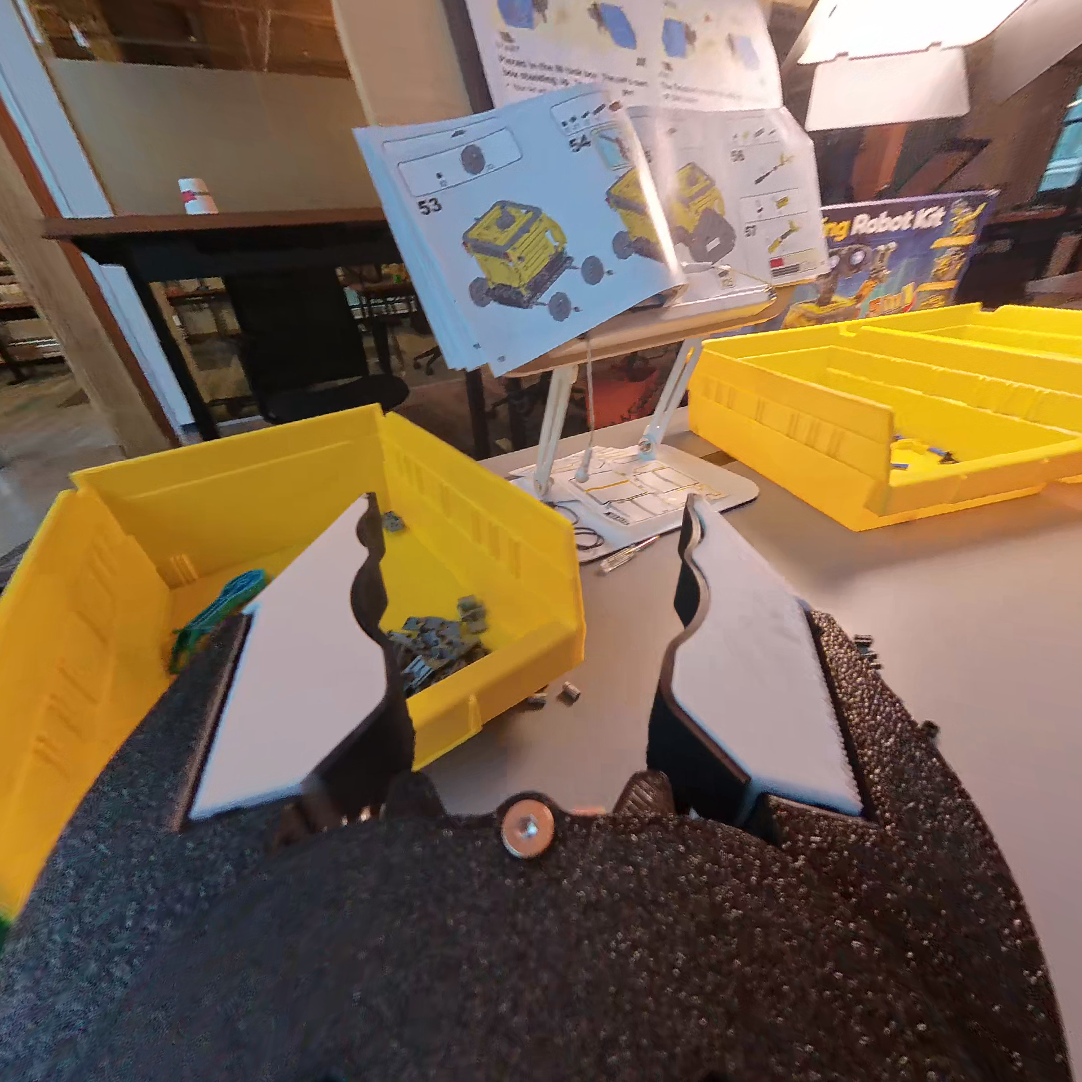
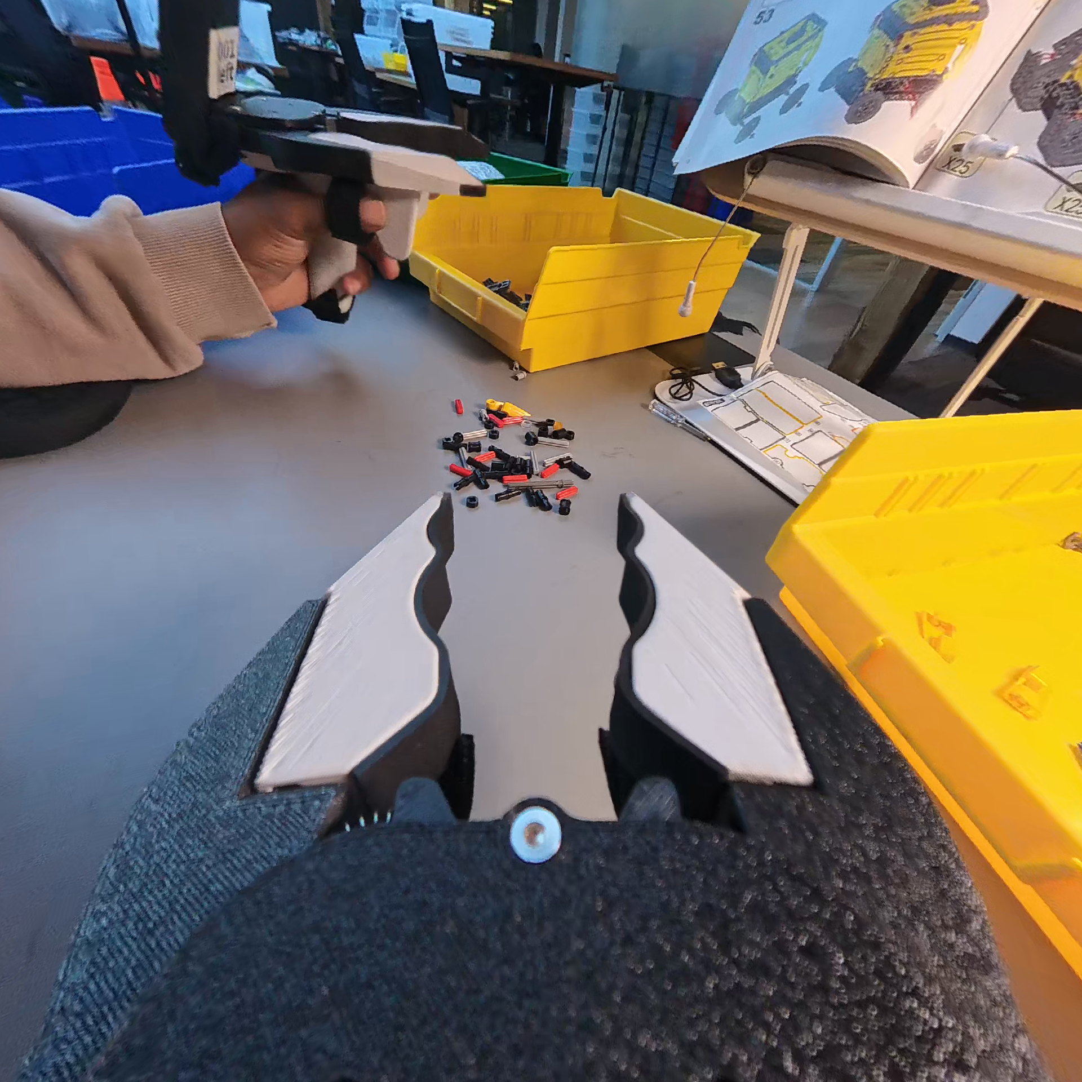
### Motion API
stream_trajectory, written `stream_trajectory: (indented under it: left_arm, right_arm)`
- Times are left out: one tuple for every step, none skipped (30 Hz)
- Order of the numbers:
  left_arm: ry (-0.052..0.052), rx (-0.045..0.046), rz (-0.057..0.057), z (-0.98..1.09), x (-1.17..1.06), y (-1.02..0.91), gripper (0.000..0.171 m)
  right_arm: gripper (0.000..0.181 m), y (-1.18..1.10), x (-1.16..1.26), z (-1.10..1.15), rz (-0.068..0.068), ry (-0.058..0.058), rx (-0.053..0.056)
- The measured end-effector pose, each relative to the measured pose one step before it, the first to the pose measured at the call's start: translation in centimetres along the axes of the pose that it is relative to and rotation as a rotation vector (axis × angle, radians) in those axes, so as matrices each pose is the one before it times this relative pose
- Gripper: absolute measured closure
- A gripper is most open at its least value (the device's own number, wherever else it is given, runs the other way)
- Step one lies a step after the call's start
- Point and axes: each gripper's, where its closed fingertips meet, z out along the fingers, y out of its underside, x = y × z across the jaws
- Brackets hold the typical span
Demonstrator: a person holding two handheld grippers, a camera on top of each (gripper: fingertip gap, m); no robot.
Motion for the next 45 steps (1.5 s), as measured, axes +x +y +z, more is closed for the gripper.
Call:
stream_trajectory:
  left_arm:
    - [0.0446, 0.01347, -0.0247, 0.02, 0.897, -0.407, 0.07]
    - [0.0362, 0.00966, -0.0189, 0.031, 0.791, -0.389, 0.069]
    - [0.03, 0.00748, -0.0068, -0.019, 0.754, -0.325, 0.072]
    - [0.0265, 0.00207, 0.0014, -0.035, 0.721, -0.187, 0.081]
    - [0.0227, -0.00111, 0.0052, -0.039, 0.641, -0.072, 0.091]
    - [0.0196, 0.00374, 0.0071, -0.071, 0.539, -0.064, 0.104]
    - [0.001, 0.00307, 0.0068, -0.075, 0.189, -0.005, 0.116]
    - [-0.0023, -0.00528, 0.0115, -0.072, 0.02, 0.106, 0.129]
    - [0.0062, -0.00235, 0.0149, -0.096, 0.077, 0.024, 0.138]
    - [-0.015, -0.00133, 0.0138, -0.111, -0.235, -0.012, 0.145]
    - [-0.0299, -0.00298, 0.0172, -0.125, -0.46, 0.007, 0.15]
    - [-0.021, 0.00312, 0.0214, -0.12, -0.289, -0.049, 0.154]
    - [-0.0196, 0.01138, 0.0187, -0.119, -0.24, -0.111, 0.158]
    - [-0.016, 0.01115, 0.0147, -0.082, -0.165, -0.099, 0.161]
    - [-0.0101, 0.00397, 0.0113, 0.019, -0.072, 0.012, 0.163]
    - [-0.0066, -0.00309, 0.0064, 0.062, -0.026, 0.113, 0.165]
    - [-0.0025, -0.00298, 0.0023, 0.073, 0.057, 0.102, 0.166]
    - [-0.0003, 0.00083, -0.002, 0.048, 0.109, 0.026, 0.166]
    - [-0.0038, 0.00685, -0.0046, 0.001, 0.074, -0.105, 0.167]
    - [-0.0041, 0.00959, -0.0071, -0.008, 0.077, -0.195, 0.167]
    - [-0.0099, 0.01031, -0.0116, -0.001, 0.01, -0.253, 0.167]
    - [-0.0126, 0.01376, -0.013, 0.018, 0.004, -0.305, 0.167]
    - [-0.0098, 0.01897, -0.0085, 0.002, 0.096, -0.385, 0.166]
    - [-0.0022, 0.02601, 0.0024, -0.003, 0.277, -0.46, 0.165]
    - [0.0076, 0.02724, 0.0156, 0.005, 0.488, -0.503, 0.161]
    - [0.0172, 0.02612, 0.0283, 0.009, 0.666, -0.526, 0.154]
    - [0.0193, 0.01565, 0.0244, 0.029, 0.725, -0.436, 0.145]
    - [0.0218, 0.00818, 0.0019, 0.101, 0.745, -0.394, 0.132]
    - [0.0173, 0.00571, -0.0217, 0.182, 0.623, -0.391, 0.11]
    - [0.0218, 0.00543, -0.0323, 0.184, 0.603, -0.407, 0.099]
    - [0.0259, 0.00753, -0.0356, 0.197, 0.607, -0.412, 0.085]
    - [0.0156, -0.00604, -0.0339, 0.264, 0.432, -0.218, 0.071]
    - [0.0126, -0.01665, -0.0174, 0.221, 0.417, -0.022, 0.06]
    - [0.0069, -0.02273, 0.0068, 0.059, 0.399, 0.118, 0.065]
    - [-0.01, -0.03314, 0.016, -0.015, 0.234, 0.291, 0.078]
    - [-0.0099, -0.03668, 0.0125, -0.049, 0.26, 0.366, 0.097]
    - [-0.018, -0.02483, -0.0043, -0.091, 0.12, 0.286, 0.112]
    - [-0.0173, -0.00634, -0.0239, -0.161, 0.085, 0.181, 0.124]
    - [-0.0052, 0.00577, -0.0377, -0.191, 0.159, 0.138, 0.137]
    - [0.0007, 0.00767, -0.0408, -0.179, 0.137, 0.203, 0.147]
    - [-0.0202, -0.00185, -0.0332, -0.162, -0.252, 0.414, 0.153]
    - [-0.0251, -0.00613, -0.0174, -0.16, -0.406, 0.513, 0.156]
    - [-0.0114, -0.0012, -0.0026, -0.14, -0.311, 0.428, 0.158]
    - [-0.0064, 0.00183, 0.0064, -0.129, -0.29, 0.355, 0.16]
    - [-0.0057, -0.00053, 0.0121, -0.061, -0.321, 0.366, 0.161]
  right_arm:
    - [0.125, -0.133, 0.122, -0.062, 0.0029, 0.0041, 0.0084]
    - [0.124, -0.146, 0.075, -0.054, 0.0015, 0.0024, 0.0081]
    - [0.124, -0.118, 0.065, -0.039, 0.0009, 0.0026, 0.0062]
    - [0.122, -0.078, 0.022, -0.001, 0.0003, 0.0018, 0.0037]
    - [0.12, 0.007, -0.068, 0.047, 0.0007, -0.0035, -0.0014]
    - [0.118, 0.114, -0.148, 0.077, 0.0017, -0.0073, -0.0064]
    - [0.116, 0.158, -0.118, 0.097, 0.0007, -0.0044, -0.0072]
    - [0.114, 0.12, -0.136, 0.105, -0.0035, -0.0042, -0.0064]
    - [0.113, 0.087, -0.111, 0.087, -0.0082, -0.0016, -0.0066]
    - [0.113, 0.05, -0.084, 0.028, -0.0127, 0.0004, -0.0056]
    - [0.113, 0.009, -0.067, -0.031, -0.0153, 0.0027, -0.0035]
    - [0.115, -0.03, -0.072, -0.059, -0.016, 0.0026, -0.0012]
    - [0.118, -0.03, -0.102, -0.044, -0.0134, -0.0002, -0.0013]
    - [0.119, 0.004, -0.085, 0.01, -0.0088, -0.0014, -0.0025]
    - [0.12, 0.062, -0.105, 0.063, -0.005, -0.0046, -0.004]
    - [0.12, 0.089, -0.114, 0.064, -0.0003, -0.007, -0.0028]
    - [0.121, 0.089, -0.074, 0.062, 0.0048, -0.0068, -0.0024]
    - [0.121, 0.088, 0.003, 0.053, 0.0084, -0.0035, -0.0013]
    - [0.121, 0.036, 0.079, 0.018, 0.0094, -0.0009, 0.0008]
    - [0.121, 0.018, 0.174, 0.002, 0.01, 0.0036, 0.003]
    - [0.121, 0.016, 0.238, -0.044, 0.0103, 0.0068, 0.0042]
    - [0.121, 0.003, 0.273, -0.067, 0.0111, 0.0068, 0.0043]
    - [0.122, -0.037, 0.295, -0.107, 0.0125, 0.0072, 0.0058]
    - [0.123, -0.121, 0.269, -0.117, 0.0128, 0.006, 0.0098]
    - [0.126, -0.172, 0.221, -0.126, 0.0136, 0.0031, 0.0119]
    - [0.129, -0.186, 0.154, -0.126, 0.0141, 0.0, 0.0115]
    - [0.131, -0.17, 0.116, -0.12, 0.0124, 0.0004, 0.0109]
    - [0.135, -0.127, -0.013, -0.092, 0.0098, -0.0055, 0.008]
    - [0.136, -0.098, -0.082, -0.048, 0.007, -0.0062, 0.0053]
    - [0.136, -0.019, -0.05, 0.003, 0.0029, -0.0021, 0.0007]
    - [0.136, -0.001, -0.112, 0.033, -0.0034, -0.0032, -0.0008]
    - [0.136, 0.025, -0.176, 0.059, -0.0068, -0.0045, -0.0011]
    - [0.136, 0.048, -0.132, 0.075, -0.0069, -0.0017, -0.0024]
    - [0.136, 0.084, -0.097, 0.107, -0.0057, 0.0014, -0.0041]
    - [0.135, 0.046, 0.028, 0.123, -0.0031, 0.0094, -0.0013]
    - [0.134, -0.044, 0.207, 0.167, 0.0002, 0.0204, 0.003]
    - [0.134, -0.121, 0.324, 0.241, 0.0014, 0.0242, 0.0039]
    - [0.134, -0.249, 0.428, 0.338, 0.0069, 0.0272, 0.0057]
    - [0.134, -0.432, 0.479, 0.445, 0.0121, 0.0271, 0.01]
    - [0.134, -0.612, 0.419, 0.562, 0.0088, 0.021, 0.0128]
    - [0.135, -0.754, 0.482, 0.646, -0.0042, 0.0232, 0.0136]
    - [0.137, -0.845, 0.692, 0.72, -0.0163, 0.0353, 0.0146]
    - [0.141, -0.923, 0.685, 0.829, -0.0198, 0.0327, 0.0147]
    - [0.146, -1.005, 0.658, 0.97, -0.012, 0.0258, 0.0181]
    - [0.151, -1.036, 0.618, 1.154, 0.0, 0.0192, 0.0183]
